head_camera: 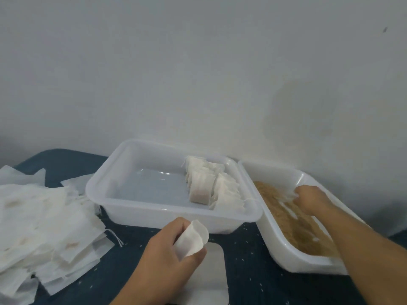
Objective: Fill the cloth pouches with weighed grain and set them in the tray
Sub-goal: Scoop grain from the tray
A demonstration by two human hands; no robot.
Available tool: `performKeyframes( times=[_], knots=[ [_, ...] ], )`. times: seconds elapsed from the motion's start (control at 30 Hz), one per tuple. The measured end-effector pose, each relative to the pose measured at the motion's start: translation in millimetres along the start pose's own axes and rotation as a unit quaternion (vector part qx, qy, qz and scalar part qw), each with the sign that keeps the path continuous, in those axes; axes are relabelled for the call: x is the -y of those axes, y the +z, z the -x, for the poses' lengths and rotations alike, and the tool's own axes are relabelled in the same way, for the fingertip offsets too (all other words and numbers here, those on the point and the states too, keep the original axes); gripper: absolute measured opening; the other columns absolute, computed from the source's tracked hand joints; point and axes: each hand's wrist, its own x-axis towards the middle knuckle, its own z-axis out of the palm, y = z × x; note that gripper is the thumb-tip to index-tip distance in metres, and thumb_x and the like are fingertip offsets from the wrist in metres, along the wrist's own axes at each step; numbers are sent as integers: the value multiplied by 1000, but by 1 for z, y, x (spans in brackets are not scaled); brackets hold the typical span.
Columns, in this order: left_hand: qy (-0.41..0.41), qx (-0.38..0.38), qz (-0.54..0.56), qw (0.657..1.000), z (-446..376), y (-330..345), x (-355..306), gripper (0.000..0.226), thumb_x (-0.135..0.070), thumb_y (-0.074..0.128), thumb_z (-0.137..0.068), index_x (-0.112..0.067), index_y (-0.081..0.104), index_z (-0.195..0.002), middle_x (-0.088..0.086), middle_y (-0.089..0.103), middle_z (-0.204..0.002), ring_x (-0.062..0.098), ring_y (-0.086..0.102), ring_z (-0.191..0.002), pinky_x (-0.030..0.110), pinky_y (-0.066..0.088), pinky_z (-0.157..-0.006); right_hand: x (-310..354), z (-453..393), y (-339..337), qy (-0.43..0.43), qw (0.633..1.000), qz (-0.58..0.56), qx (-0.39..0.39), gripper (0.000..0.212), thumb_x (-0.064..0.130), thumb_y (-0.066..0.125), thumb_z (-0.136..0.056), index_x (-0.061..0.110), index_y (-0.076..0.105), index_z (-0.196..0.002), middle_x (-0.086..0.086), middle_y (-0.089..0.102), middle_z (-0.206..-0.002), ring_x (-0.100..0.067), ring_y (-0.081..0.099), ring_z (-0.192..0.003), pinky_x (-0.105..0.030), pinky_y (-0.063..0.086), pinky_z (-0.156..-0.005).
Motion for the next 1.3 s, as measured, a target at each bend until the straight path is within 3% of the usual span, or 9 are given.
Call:
performKeyframes(
  times=[0.17, 0.43, 0.53, 0.6, 0.7, 0.8, 1.03, 1.17, 1.3],
  knots=[
    [-4, -1, -6, 1000, -2, 0, 3, 23, -50, 68, -74, -39, 60, -93, -16, 66, -82, -2, 59, -70, 9, 44, -61, 3, -9, 6, -26, 995, -94, 3, 41, 19, 64, -101, 15, 61, -142, -8, 61, -144, -29, 59, -127, -34, 48, -103],
    [8, 16, -13, 1000, 4, 4, -3, 19, -41, 71, -79, -35, 59, -92, -13, 64, -81, 0, 56, -69, 9, 44, -62, 18, 19, 17, -77, 946, -308, 66, 51, 24, 72, -97, 13, 59, -145, -8, 55, -151, -29, 53, -136, -40, 39, -114],
    [-6, 11, -7, 1000, 3, 1, -6, 19, -45, 71, -77, -38, 60, -91, -14, 65, -82, -1, 58, -70, 9, 44, -59, 17, 29, 18, -68, 930, -353, 70, 45, 27, 68, -100, 17, 61, -142, -7, 56, -148, -27, 57, -125, -38, 43, -104],
    [-6, 9, -2, 1000, 2, 0, -6, 16, -39, 73, -79, -38, 60, -88, -16, 64, -77, -1, 56, -66, 9, 43, -57, 15, 36, 18, -42, 915, -394, 77, 39, 32, 66, -101, 20, 64, -138, -7, 64, -137, -20, 61, -102, -38, 49, -93],
    [1, 7, 4, 1000, 2, 0, -5, 14, -36, 72, -79, -34, 60, -84, -15, 60, -72, 0, 51, -61, 12, 43, -57, 10, 48, 16, 1, 884, -463, 69, 28, 32, 62, -103, 18, 68, -127, -8, 67, -88, -13, 45, -56, -39, 48, -64],
    [-1, 5, 6, 1000, 2, 2, -4, 18, -41, 69, -75, -31, 59, -87, -13, 60, -71, 1, 50, -61, 13, 43, -58, 5, 63, 10, 25, 856, -515, 31, 29, 29, 59, -105, 15, 65, -130, -3, 52, -70, -16, 43, -59, -31, 41, -57],
    [-11, 0, 5, 1000, 1, 3, -3, 20, -45, 67, -73, -33, 59, -86, -11, 62, -75, 2, 52, -62, 13, 44, -57, 3, 109, -11, 22, 835, -546, -57, 33, 44, 57, -103, 27, 60, -131, 5, 58, -84, -14, 54, -69, -29, 44, -58],
    [-28, -2, 18, 999, -1, 1, -1, 15, -37, 74, -80, -30, 62, -85, -11, 63, -74, 1, 53, -61, 13, 43, -56, 2, 136, -22, 8, 821, -565, -76, 33, 39, 61, -102, 29, 64, -133, 6, 58, -81, -12, 52, -61, -25, 42, -51],
    [-38, -6, 18, 999, -1, 0, 0, 15, -31, 77, -85, -29, 64, -92, -15, 65, -79, -1, 59, -66, 11, 44, -56, 5, 172, -41, -21, 808, -584, -75, 27, 51, 69, -92, 42, 71, -118, 19, 63, -71, 0, 50, -49, -17, 43, -47]
  ],
)
